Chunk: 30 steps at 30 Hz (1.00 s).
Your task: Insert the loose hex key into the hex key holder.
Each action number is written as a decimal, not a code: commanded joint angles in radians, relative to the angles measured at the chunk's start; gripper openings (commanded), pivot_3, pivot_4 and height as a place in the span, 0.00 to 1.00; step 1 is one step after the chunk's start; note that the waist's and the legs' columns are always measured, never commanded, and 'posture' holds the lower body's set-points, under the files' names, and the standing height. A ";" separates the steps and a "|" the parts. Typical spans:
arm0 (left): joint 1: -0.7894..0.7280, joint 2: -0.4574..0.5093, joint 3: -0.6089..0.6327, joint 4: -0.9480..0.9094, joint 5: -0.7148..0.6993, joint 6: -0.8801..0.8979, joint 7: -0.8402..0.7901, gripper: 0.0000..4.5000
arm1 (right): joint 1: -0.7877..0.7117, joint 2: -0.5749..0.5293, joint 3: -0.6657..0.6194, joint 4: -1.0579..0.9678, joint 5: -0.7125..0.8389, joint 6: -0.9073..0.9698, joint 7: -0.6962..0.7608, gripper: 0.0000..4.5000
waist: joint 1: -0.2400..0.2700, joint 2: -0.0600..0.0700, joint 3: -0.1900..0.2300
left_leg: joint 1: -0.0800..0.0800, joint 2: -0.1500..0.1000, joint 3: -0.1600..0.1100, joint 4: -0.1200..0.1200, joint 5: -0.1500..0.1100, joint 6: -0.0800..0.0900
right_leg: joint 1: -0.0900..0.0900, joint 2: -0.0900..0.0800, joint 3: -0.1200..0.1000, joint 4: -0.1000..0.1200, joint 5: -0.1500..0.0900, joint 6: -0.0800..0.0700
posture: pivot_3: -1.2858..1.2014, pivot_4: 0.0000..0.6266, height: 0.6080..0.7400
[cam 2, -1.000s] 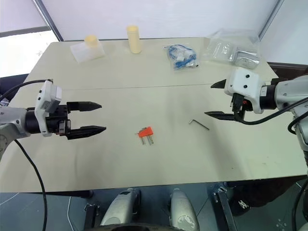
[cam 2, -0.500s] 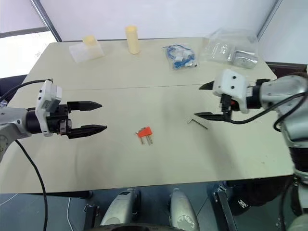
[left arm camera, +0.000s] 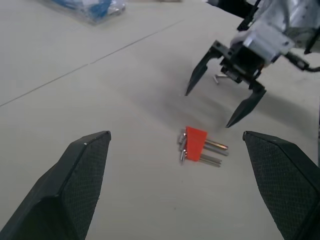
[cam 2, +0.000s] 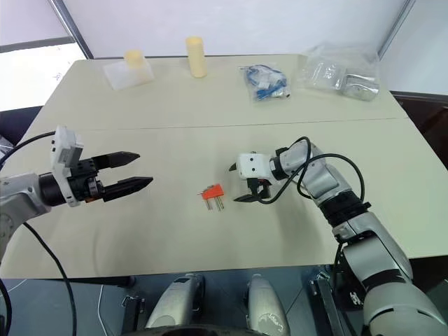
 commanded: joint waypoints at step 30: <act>0.151 -0.010 0.111 -0.190 -0.073 0.003 0.167 0.99 | -0.181 0.261 -0.026 0.493 -0.084 -0.241 0.027 1.00 | -0.031 0.000 0.000 | 0.004 0.001 -0.001 -0.002 0.000 0.000 | 0.002 0.001 0.000 0.001 0.000 -0.001 | 0.52 0.24 1.00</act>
